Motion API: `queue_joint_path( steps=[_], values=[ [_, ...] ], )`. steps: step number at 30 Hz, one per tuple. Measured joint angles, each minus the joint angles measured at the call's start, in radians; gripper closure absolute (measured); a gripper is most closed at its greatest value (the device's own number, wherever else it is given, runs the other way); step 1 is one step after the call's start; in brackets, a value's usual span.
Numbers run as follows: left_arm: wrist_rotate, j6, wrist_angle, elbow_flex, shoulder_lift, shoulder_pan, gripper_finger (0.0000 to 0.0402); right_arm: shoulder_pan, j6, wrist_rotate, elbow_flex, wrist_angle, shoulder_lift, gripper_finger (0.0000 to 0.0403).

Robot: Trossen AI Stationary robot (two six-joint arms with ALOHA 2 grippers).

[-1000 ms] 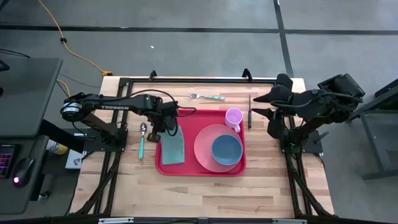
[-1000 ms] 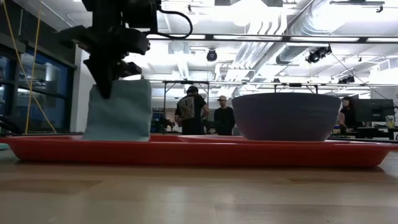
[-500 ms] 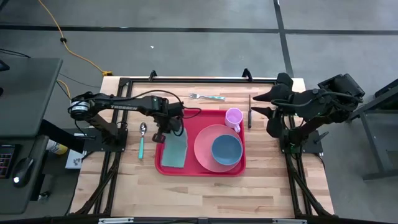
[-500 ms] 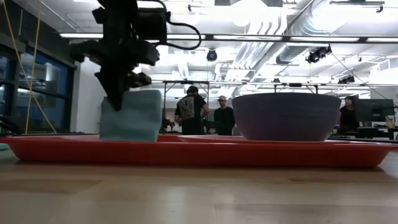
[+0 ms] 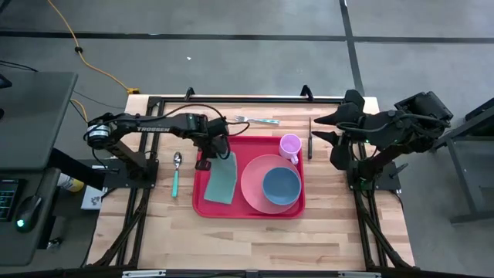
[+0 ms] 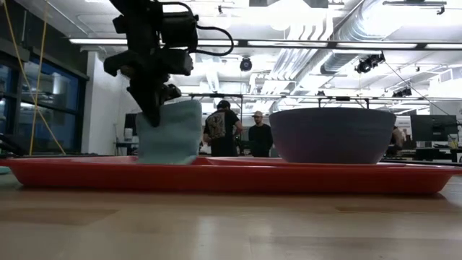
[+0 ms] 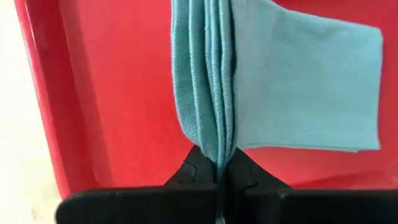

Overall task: Set up tray
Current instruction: Put the blue napkin on the red tray to the left of the pink plate

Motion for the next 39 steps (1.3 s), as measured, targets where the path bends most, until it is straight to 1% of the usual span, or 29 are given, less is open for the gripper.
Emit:
queue_joint_path(
  steps=[7,20,27,34,36,37,39],
  values=[
    [-0.006,-0.080,-0.040,0.000,0.010,-0.003,0.0375,0.000,0.007,0.000,0.000,0.000,0.000,0.0269],
    [-0.007,-0.064,-0.033,-0.001,0.078,-0.003,0.0375,0.000,0.007,-0.009,0.000,0.000,0.000,0.0269],
    [-0.037,-0.056,-0.024,-0.001,0.082,-0.002,0.0375,0.000,0.007,-0.013,0.000,0.000,0.000,0.0269],
    [-0.043,-0.047,-0.013,-0.001,0.082,-0.002,0.0375,0.000,0.007,-0.013,0.000,0.000,0.000,0.0269],
    [-0.064,-0.049,-0.011,-0.001,0.082,-0.003,0.0374,0.000,0.007,-0.013,0.000,0.000,0.000,0.0269],
    [-0.070,-0.049,-0.009,-0.001,0.082,-0.003,0.0369,0.000,0.007,-0.013,0.000,0.000,0.000,0.0269],
    [-0.078,-0.047,-0.009,-0.001,0.082,-0.003,0.0341,0.000,0.007,-0.013,0.000,0.000,0.000,0.0269]
  ],
)
